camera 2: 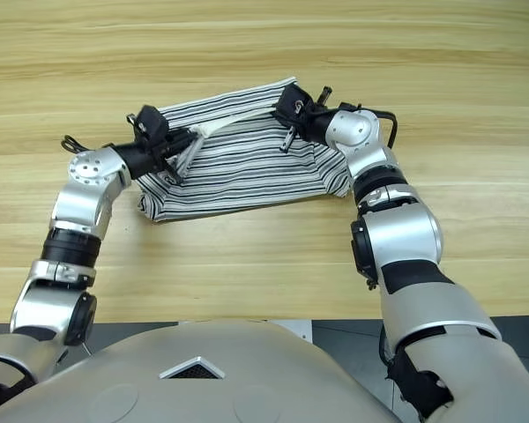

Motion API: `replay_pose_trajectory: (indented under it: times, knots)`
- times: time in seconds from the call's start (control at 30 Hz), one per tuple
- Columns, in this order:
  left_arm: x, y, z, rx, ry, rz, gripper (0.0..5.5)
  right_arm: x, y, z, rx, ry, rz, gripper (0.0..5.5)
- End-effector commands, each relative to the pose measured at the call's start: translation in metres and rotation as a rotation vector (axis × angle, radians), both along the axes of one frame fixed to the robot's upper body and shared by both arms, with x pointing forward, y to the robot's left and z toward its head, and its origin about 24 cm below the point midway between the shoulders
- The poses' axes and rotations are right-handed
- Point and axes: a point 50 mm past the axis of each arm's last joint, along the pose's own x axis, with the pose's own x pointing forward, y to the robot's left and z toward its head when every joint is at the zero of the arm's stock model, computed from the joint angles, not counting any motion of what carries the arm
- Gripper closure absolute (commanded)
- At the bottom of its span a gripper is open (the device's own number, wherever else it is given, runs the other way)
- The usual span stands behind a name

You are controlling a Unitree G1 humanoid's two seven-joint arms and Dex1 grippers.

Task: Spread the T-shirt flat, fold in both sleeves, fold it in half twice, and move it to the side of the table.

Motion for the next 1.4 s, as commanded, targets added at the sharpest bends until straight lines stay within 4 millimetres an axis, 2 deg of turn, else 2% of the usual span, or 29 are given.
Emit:
replay_pose_trajectory:
  times: [0.03, 0.13, 0.23, 0.43, 0.57, 0.7, 0.8, 0.9, 1.07, 1.2, 1.4]
  knots:
    - [0.015, -0.012, -0.012, 0.06, 0.004, -0.025, 5.4, 0.005, 0.005, 0.001, -0.065, -0.007, -0.023, 5.4]
    - [0.028, -0.016, -0.021, 0.122, 0.028, -0.003, 5.4, 0.009, 0.011, 0.002, -0.107, -0.024, -0.058, 5.4]
    - [0.04, -0.016, -0.017, 0.17, 0.017, 0.043, 5.4, 0.014, 0.02, 0.005, -0.137, -0.045, -0.082, 5.4]
    - [0.063, -0.008, 0.011, 0.19, -0.054, 0.137, 5.4, 0.028, 0.031, 0.026, -0.154, -0.132, -0.156, 5.4]
    - [0.069, -0.002, 0.023, 0.155, -0.081, 0.171, 5.4, 0.035, 0.035, 0.041, -0.116, -0.18, -0.17, 5.4]
    - [0.07, -0.002, 0.033, 0.134, -0.135, 0.086, 5.4, 0.034, 0.03, 0.046, -0.089, -0.202, -0.109, 5.4]
    - [0.067, 0.004, 0.045, 0.106, -0.199, -0.024, 5.4, 0.027, 0.022, 0.045, -0.066, -0.188, -0.002, 5.4]
    - [0.052, 0.014, 0.051, 0.123, -0.254, -0.195, 5.4, 0.017, 0.012, 0.041, -0.061, -0.149, 0.127, 5.4]
    - [-0.005, 0.025, 0.076, 0.167, -0.303, -0.524, 5.4, -0.005, -0.015, 0.042, -0.071, -0.074, 0.358, 5.4]
    - [-0.06, 0.037, 0.085, 0.272, -0.233, -0.72, 5.4, -0.042, -0.033, 0.05, -0.137, -0.012, 0.551, 5.4]
    - [-0.108, 0.029, 0.106, 0.294, -0.193, -0.886, 5.4, -0.102, -0.039, 0.076, -0.174, 0.078, 0.715, 5.4]
